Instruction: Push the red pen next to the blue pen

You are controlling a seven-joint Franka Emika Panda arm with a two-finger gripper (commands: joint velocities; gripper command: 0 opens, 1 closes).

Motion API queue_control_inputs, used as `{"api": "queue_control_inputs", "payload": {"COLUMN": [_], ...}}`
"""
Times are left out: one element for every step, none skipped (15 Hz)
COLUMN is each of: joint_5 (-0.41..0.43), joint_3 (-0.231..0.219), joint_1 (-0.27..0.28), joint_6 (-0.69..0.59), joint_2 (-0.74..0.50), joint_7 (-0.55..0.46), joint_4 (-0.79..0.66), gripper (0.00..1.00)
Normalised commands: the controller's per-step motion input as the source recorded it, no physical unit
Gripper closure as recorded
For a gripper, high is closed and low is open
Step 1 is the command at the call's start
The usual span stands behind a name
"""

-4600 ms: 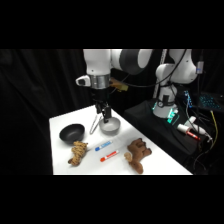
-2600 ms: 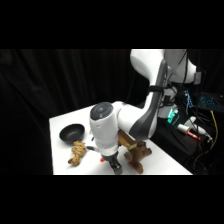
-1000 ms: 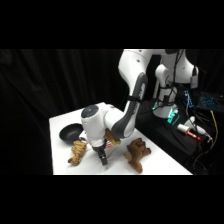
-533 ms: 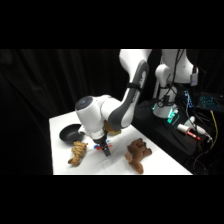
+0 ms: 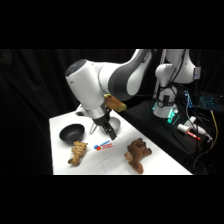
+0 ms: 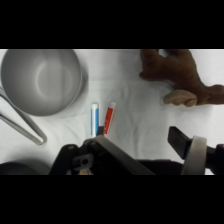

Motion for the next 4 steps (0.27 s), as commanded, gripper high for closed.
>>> {"api": "queue_control_inputs", "payload": {"joint_5": [-0.068, -0.041, -0.023, -0.029], "joint_3": [0.077, 0.081, 0.080, 0.072], "joint_1": [-0.092, -0.109, -0.117, -0.109], "joint_6": [-0.21, -0.14, -0.09, -0.03], "joint_2": [-0.25, -0.22, -0.19, -0.18], "joint_7": [-0.11, -0.13, -0.13, -0.08], "joint_4": [-0.04, -0.04, -0.04, -0.05], "gripper": [0.00, 0.00, 0.00, 0.00]}}
